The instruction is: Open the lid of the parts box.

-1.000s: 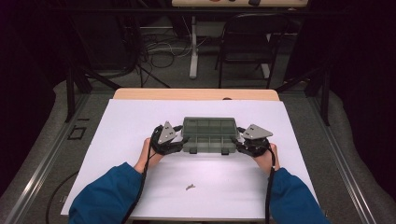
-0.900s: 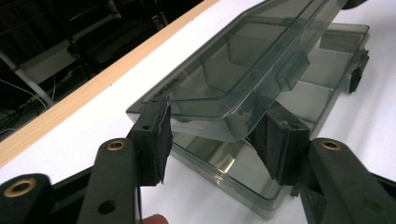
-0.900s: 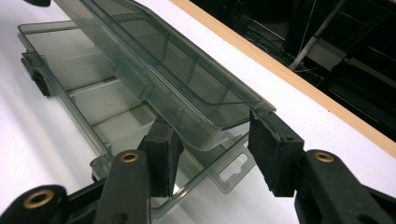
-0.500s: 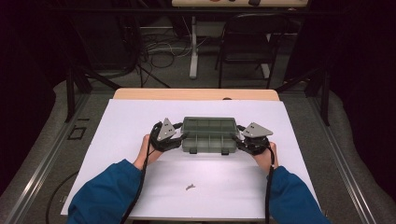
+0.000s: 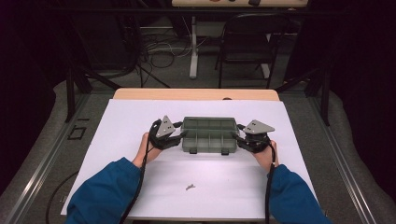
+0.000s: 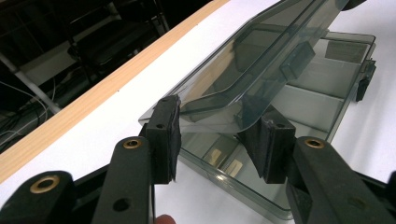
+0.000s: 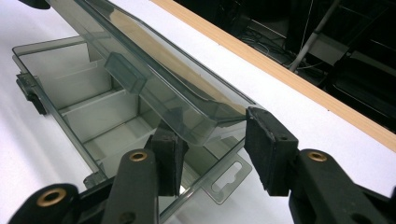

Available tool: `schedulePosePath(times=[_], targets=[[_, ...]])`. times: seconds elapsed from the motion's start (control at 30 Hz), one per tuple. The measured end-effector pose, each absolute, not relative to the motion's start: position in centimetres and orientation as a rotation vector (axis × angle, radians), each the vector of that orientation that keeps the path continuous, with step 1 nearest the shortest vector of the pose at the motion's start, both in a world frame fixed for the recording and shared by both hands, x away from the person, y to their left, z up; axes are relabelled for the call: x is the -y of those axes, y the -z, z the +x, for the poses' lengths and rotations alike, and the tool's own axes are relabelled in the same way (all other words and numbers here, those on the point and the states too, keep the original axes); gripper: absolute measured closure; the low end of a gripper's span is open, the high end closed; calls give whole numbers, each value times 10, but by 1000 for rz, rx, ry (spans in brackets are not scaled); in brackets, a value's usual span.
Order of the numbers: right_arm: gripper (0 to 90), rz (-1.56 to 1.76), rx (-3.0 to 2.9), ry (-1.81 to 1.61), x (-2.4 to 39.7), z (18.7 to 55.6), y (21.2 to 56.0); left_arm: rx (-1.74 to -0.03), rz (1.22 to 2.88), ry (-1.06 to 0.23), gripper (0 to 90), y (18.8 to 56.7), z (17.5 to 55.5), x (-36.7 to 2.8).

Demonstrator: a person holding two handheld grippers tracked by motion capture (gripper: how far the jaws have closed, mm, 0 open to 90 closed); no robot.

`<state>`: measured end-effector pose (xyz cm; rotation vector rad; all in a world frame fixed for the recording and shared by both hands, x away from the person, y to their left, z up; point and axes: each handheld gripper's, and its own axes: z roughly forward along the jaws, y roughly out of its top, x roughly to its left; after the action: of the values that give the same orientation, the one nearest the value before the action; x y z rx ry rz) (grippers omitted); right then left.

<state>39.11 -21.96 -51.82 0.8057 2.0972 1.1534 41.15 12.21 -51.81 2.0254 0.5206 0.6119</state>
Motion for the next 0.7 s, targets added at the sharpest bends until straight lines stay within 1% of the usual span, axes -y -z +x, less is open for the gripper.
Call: schedulePosePath(times=[0.33, 0.53, 0.7], targets=[[592, 822, -2090, -1166, 220, 394, 514, -521, 2012, -606, 600, 516, 414, -124], [616, 830, -2090, -1169, 221, 398, 508, -529, 2008, -603, 637, 510, 417, -126], [633, 841, -2084, -1176, 221, 400, 506, -529, 2006, -593, 650, 509, 418, -127]])
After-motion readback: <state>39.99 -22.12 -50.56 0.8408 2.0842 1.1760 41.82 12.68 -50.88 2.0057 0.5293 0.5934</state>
